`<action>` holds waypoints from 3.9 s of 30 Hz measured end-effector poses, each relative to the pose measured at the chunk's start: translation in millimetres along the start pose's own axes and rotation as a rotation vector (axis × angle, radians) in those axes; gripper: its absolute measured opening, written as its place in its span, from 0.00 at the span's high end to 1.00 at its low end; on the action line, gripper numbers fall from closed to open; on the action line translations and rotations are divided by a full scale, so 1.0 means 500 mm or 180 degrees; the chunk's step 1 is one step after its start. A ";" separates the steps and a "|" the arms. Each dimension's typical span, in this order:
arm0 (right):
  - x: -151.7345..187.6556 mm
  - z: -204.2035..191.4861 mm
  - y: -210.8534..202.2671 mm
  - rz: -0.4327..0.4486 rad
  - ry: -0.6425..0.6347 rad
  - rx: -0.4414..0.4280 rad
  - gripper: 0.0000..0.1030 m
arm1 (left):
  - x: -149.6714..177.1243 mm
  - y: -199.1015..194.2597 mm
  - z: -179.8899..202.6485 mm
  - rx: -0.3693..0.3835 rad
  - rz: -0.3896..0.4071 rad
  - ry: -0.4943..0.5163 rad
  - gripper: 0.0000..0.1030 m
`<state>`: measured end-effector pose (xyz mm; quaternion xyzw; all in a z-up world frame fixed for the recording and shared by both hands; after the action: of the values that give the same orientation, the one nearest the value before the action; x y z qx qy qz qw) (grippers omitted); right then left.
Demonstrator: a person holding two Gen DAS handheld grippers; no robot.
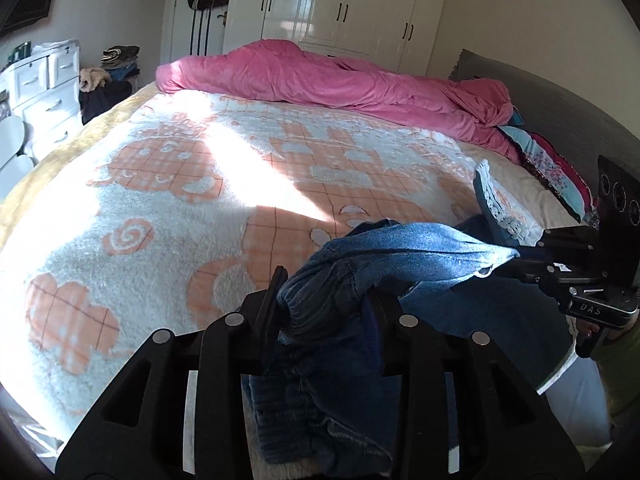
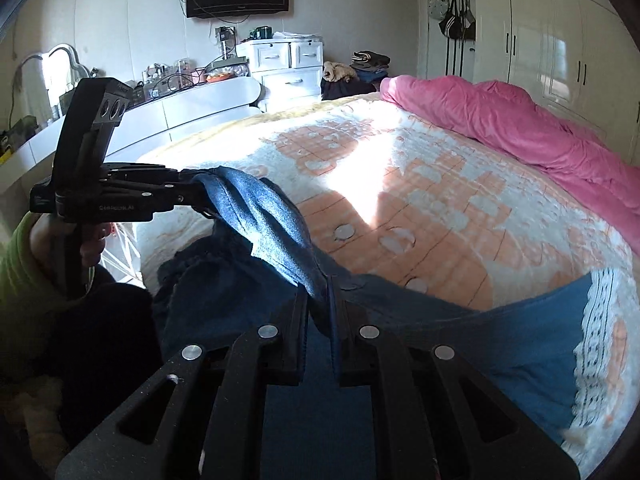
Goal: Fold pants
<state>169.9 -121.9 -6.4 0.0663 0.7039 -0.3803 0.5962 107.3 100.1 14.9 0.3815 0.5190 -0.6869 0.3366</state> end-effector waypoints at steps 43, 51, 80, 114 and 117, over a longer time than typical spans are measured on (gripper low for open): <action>0.189 -0.175 0.013 -0.0547 0.0108 -0.0411 0.87 | 0.129 -0.152 -0.040 -0.0423 -0.0404 -0.0351 0.44; 0.199 -0.183 0.007 -0.0535 0.0107 -0.0418 0.81 | 0.089 -0.057 0.035 -0.0334 -0.0455 -0.0151 0.45; 0.137 -0.078 -0.052 -0.0393 0.0652 0.0253 0.48 | 0.141 -0.054 0.020 -0.0491 -0.0353 -0.0199 0.48; 0.008 0.275 -0.061 -0.0415 0.0548 0.1002 0.26 | 0.129 0.095 0.335 0.0727 -0.0913 0.0104 0.41; 0.005 0.321 -0.003 -0.0626 0.0476 0.1092 0.26 | 0.137 0.128 0.342 0.0814 -0.1037 0.0029 0.52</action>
<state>295.0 -222.8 -7.9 0.1258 0.6742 -0.5450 0.4823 99.6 -85.4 -45.1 0.3353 0.4839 -0.7908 0.1676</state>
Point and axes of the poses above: each gripper's, at about its wrist camera, not at the fingertips, and y roughly the way its jaws point, z to its right, x to its underside, the point moved 3 cm from there along y, roughly the way its jaws point, and after that the axes turned 11 degrees about z, right-handed, at the moved point
